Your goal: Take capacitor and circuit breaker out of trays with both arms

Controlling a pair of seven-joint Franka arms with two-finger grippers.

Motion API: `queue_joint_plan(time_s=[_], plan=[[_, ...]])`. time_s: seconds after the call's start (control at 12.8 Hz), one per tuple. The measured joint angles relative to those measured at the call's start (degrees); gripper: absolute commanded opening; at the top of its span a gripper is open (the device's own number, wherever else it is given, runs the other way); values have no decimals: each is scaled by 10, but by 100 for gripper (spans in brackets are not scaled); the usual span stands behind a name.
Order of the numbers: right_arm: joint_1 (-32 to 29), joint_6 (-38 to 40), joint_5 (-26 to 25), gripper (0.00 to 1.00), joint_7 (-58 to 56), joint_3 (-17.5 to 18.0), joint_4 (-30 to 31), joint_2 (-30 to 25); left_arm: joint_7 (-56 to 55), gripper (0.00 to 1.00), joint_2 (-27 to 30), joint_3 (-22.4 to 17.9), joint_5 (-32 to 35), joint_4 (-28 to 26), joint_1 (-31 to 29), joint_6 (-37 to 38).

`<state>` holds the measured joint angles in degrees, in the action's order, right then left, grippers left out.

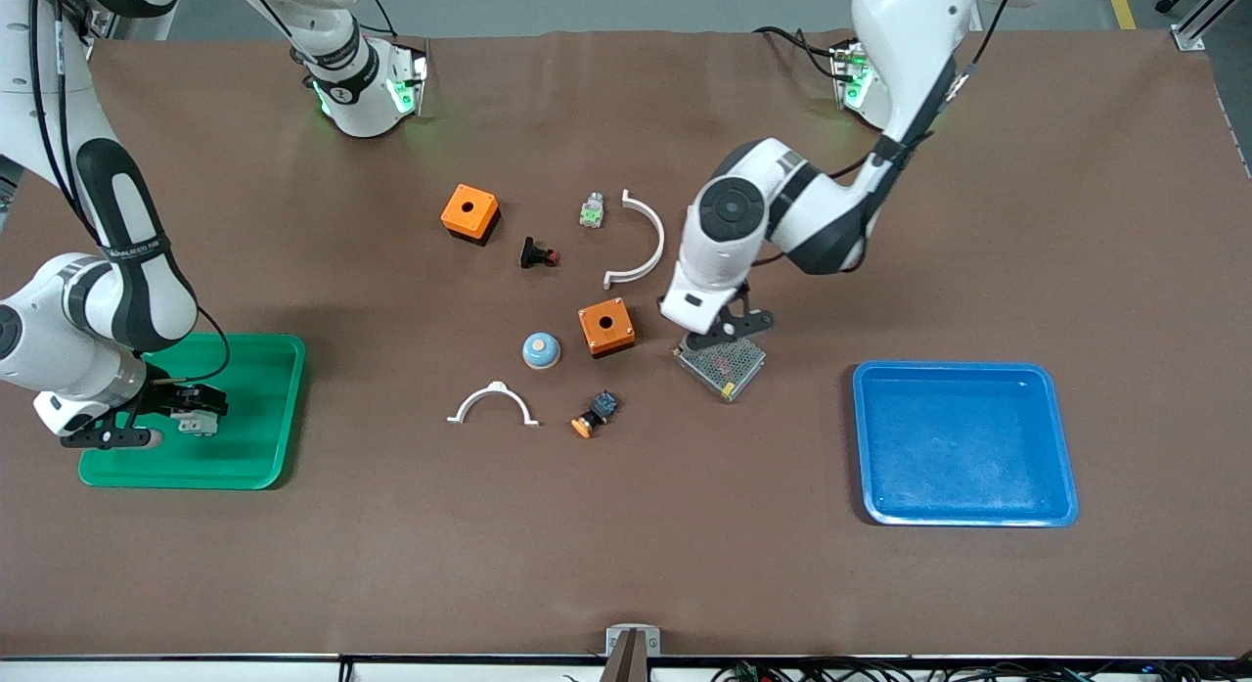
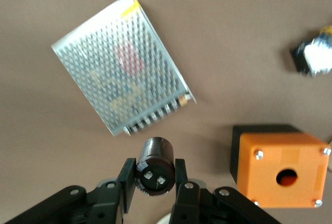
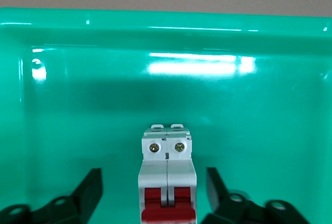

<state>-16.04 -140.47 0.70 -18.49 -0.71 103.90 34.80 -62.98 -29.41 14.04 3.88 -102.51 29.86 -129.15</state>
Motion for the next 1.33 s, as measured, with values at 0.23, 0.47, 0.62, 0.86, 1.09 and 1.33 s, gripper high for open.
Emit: queue_joint_plan(time_s=[0.23,0.47,0.62,0.86,1.09,1.33], plan=[[0,0,0,0,-14,0,-2,0,-48,9,-14,1,0,-46,28,-61],[1,37,0,0,-15,2,-25,0,-50,97,-30,1,0,-63,31,-86],[4,121,0,0,-15,5,-80,-2,-56,100,-29,0,0,-58,28,-91],[42,237,1,0,14,11,-142,-35,-61,100,2,-5,0,-34,14,-76],[130,308,3,0,136,16,-136,-94,-11,100,54,-11,1,29,-56,37],[228,281,11,0,257,18,-73,-137,85,100,72,-12,1,112,-136,140]])
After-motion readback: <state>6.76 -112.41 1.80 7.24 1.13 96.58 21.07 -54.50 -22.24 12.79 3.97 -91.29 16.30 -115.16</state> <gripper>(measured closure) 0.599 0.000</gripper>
